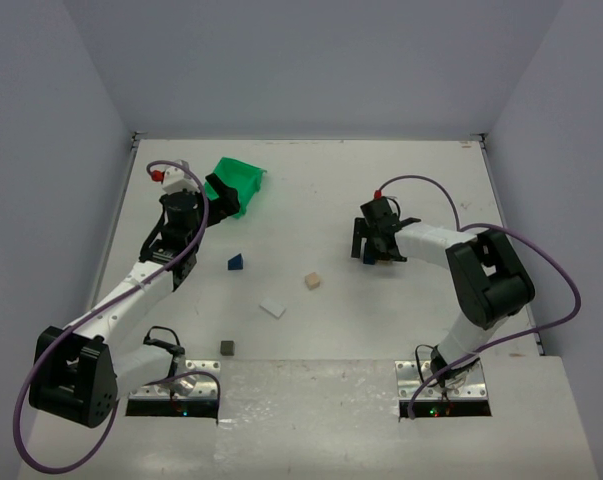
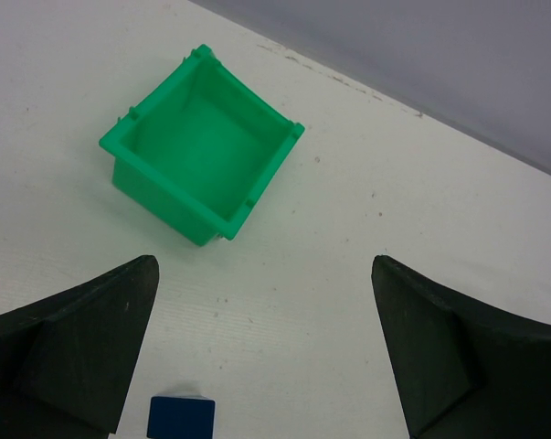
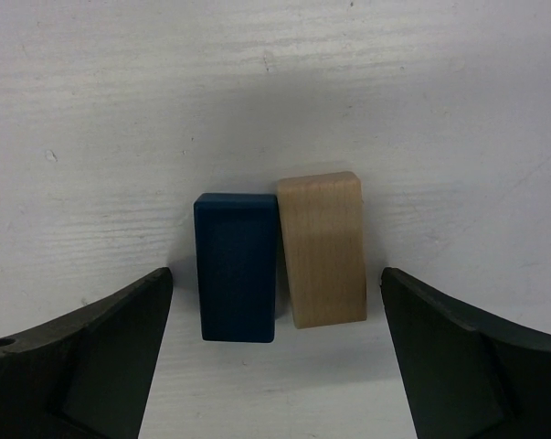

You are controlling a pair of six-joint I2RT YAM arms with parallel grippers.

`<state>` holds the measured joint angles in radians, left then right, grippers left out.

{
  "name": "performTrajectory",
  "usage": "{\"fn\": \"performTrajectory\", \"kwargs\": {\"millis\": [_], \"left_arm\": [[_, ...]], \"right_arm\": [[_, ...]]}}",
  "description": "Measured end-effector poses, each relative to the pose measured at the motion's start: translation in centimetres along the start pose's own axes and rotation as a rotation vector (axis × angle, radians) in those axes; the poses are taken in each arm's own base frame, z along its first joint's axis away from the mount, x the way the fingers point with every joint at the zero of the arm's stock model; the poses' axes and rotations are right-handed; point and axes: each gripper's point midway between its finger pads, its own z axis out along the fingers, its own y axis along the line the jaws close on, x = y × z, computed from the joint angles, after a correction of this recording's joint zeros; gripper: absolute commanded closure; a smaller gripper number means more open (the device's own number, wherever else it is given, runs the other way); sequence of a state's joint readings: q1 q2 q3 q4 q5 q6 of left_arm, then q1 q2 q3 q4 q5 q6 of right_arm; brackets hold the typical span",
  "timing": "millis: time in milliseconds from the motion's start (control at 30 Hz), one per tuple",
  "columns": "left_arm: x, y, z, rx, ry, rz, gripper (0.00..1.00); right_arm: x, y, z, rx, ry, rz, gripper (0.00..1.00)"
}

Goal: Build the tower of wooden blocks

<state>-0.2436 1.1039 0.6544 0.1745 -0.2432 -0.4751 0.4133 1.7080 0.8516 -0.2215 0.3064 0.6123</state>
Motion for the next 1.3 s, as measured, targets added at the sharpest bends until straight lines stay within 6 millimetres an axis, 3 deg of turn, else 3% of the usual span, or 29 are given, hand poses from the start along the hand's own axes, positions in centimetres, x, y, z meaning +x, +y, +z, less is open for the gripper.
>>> {"fn": "performTrajectory", "kwargs": {"millis": [233,800,900,1067,1300], "left_arm": [[0.29,0.11,0.20,-0.004,0.008,0.002,0.00],[0.33,0.07,0.19,-0.003,0.009,0.003,0.00],[0.38,-0.06,0.17,0.000,0.010,0.004,0.00],[0.36,-0.14,0.16,0.002,0.010,0.006,0.00],[0.37,-0.13,0.17,0.002,0.010,0.008,0.00]], "right_arm": [[-0.23,0.08,0.19,-0.001,-0.007,-0.009,0.32],[-0.35,-0.03,0.23,0.006,-0.012,-0.007,0.43],[-0.41,-0.13,0.24,0.012,-0.015,-0.004,0.41],[-0.50,-0.32,0.26,0.026,-0.020,0.007,0.23],[-0.54,-0.34,0.25,0.027,-0.021,0.016,0.10]]}}
